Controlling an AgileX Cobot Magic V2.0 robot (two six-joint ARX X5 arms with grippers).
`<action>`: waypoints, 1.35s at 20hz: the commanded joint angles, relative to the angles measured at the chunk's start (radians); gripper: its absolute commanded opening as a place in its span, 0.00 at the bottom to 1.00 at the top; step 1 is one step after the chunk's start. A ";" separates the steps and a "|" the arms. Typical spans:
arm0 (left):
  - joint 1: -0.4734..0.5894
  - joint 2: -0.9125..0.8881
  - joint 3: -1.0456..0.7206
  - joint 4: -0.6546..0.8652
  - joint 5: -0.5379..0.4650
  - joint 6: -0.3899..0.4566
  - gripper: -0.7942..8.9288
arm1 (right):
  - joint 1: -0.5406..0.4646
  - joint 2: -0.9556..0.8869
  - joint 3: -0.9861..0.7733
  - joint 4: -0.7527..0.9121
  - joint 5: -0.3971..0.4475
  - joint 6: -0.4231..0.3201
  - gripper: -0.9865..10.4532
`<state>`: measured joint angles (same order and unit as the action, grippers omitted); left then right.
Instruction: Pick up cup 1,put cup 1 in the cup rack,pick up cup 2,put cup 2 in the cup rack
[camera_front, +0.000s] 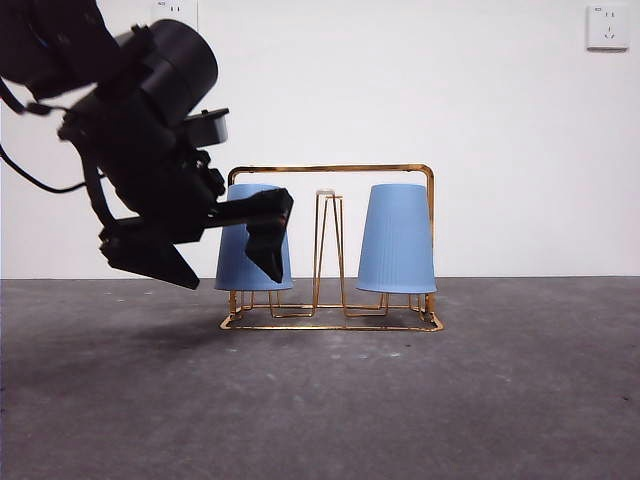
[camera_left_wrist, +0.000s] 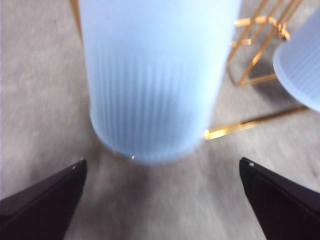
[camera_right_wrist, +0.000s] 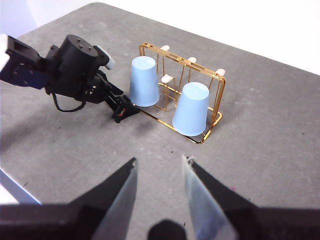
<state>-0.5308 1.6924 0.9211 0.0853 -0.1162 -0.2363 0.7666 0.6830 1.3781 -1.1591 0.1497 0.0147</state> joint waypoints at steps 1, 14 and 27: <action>0.002 -0.042 -0.003 -0.059 0.039 -0.006 0.61 | 0.000 -0.001 -0.008 -0.001 0.000 0.008 0.22; -0.008 -0.397 -0.003 -0.471 0.334 -0.008 0.60 | 0.000 0.002 -0.008 -0.084 0.000 0.008 0.22; -0.007 -0.883 -0.003 -0.763 0.489 -0.023 0.07 | 0.000 0.040 -0.008 -0.212 -0.005 0.034 0.08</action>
<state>-0.5362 0.8093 0.9211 -0.6800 0.3714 -0.2558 0.7666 0.7204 1.3777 -1.3529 0.1486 0.0288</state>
